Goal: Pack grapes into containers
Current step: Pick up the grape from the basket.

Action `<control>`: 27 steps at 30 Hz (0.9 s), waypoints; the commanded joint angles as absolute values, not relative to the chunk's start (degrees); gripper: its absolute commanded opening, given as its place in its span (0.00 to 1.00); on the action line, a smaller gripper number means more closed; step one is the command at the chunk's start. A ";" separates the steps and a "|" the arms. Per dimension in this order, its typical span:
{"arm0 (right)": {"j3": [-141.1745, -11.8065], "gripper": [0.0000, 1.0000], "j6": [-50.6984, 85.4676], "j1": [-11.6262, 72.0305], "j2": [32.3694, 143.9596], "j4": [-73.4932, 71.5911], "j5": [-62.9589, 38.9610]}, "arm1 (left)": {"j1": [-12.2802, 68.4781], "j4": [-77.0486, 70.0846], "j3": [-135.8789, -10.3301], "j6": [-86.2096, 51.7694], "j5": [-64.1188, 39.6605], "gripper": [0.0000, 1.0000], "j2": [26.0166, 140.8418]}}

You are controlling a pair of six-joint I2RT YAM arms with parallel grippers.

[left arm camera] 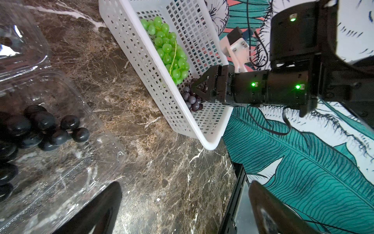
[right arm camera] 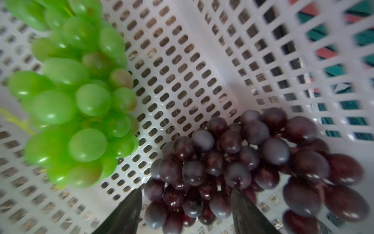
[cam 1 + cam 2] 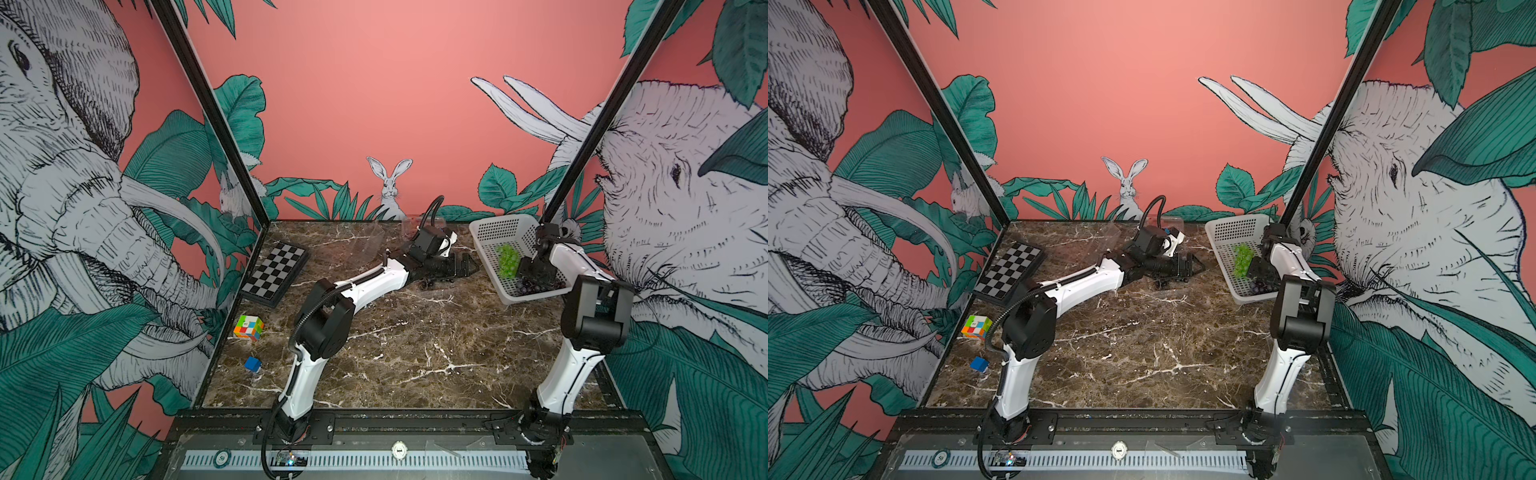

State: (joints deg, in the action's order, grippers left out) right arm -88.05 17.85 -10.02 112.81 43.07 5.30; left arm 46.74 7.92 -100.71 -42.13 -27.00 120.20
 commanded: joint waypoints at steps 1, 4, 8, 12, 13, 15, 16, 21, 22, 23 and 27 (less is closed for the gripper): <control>-90.95 0.69 17.40 -9.75 116.41 44.45 6.75 | 46.76 8.82 -99.80 -41.14 -27.22 1.00 117.60; -92.67 0.69 17.23 -9.74 118.72 44.82 6.12 | 46.71 8.83 -99.16 -41.33 -27.14 0.99 117.42; -94.13 0.68 17.27 -9.73 121.22 44.64 5.20 | 46.51 8.79 -99.20 -41.43 -27.24 0.99 117.34; -94.74 0.56 17.40 -9.74 122.19 44.72 2.29 | 46.37 9.20 -99.26 -41.29 -27.20 1.00 117.17; -94.31 0.49 17.65 -9.76 121.76 44.18 1.72 | 46.32 9.23 -99.23 -41.17 -27.07 0.99 117.08; -93.37 0.41 18.23 -9.76 120.52 43.08 0.80 | 46.27 9.23 -99.13 -41.19 -26.99 0.99 116.98; -92.79 0.37 18.49 -9.69 119.72 42.39 0.14 | 46.17 9.23 -99.10 -41.22 -26.98 1.00 116.91; -90.36 0.25 19.92 -9.71 115.64 40.25 -1.34 | 46.15 9.23 -98.92 -41.37 -27.11 0.99 116.81; -89.74 0.24 20.25 -9.71 114.77 39.66 -1.64 | 46.21 9.23 -98.88 -41.23 -27.08 1.00 116.76; -89.20 0.24 20.56 -9.74 114.05 39.25 -1.91 | 46.18 9.23 -98.86 -41.24 -27.11 0.99 116.72; -87.72 0.22 21.01 -9.74 111.92 38.14 -2.63 | 46.21 9.10 -98.34 -41.48 -27.15 1.00 116.30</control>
